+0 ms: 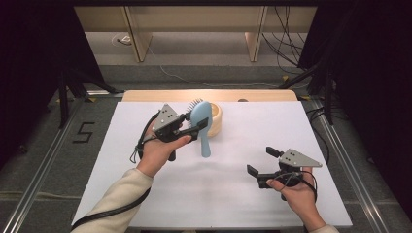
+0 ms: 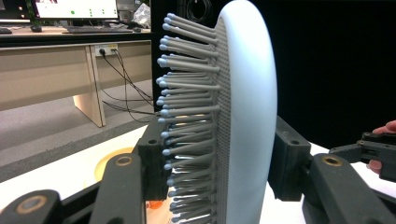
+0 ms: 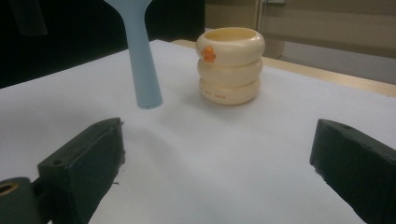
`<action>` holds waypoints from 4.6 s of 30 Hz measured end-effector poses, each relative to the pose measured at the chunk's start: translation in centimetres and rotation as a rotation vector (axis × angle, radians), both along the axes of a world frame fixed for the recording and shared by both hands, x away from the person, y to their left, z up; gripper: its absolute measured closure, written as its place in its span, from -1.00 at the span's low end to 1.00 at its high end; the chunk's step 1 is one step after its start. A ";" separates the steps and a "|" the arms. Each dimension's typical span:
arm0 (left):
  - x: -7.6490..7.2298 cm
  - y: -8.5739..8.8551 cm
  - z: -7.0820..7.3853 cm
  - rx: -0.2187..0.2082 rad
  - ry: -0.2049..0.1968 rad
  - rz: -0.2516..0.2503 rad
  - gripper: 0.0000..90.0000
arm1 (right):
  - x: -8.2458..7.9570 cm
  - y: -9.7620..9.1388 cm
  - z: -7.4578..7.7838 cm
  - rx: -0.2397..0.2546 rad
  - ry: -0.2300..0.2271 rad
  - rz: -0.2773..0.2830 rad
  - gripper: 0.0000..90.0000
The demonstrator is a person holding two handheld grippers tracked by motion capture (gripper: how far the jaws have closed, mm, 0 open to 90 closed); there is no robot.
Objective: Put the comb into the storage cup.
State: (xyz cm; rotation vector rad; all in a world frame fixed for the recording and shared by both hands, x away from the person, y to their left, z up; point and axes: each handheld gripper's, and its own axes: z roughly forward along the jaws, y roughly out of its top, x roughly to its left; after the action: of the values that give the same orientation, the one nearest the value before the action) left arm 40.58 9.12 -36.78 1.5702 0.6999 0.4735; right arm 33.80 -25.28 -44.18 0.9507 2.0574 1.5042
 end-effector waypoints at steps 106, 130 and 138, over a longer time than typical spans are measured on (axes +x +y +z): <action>4.3 0.3 3.2 0.000 -0.046 0.024 0.10 | -0.9 -1.8 -1.0 0.020 0.017 -0.037 -0.86; 5.1 0.0 3.7 0.001 -0.055 0.030 0.10 | -0.9 -2.1 -0.9 0.010 -0.001 -0.051 -0.87; 5.5 0.0 3.9 0.000 -0.056 0.037 0.10 | -0.9 -2.1 -1.0 0.006 -0.003 -0.046 -0.88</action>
State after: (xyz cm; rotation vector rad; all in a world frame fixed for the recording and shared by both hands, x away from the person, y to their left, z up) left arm 46.04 9.10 -32.87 1.5408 0.6873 0.5429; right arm 32.89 -27.38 -45.13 0.9902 2.0166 1.4881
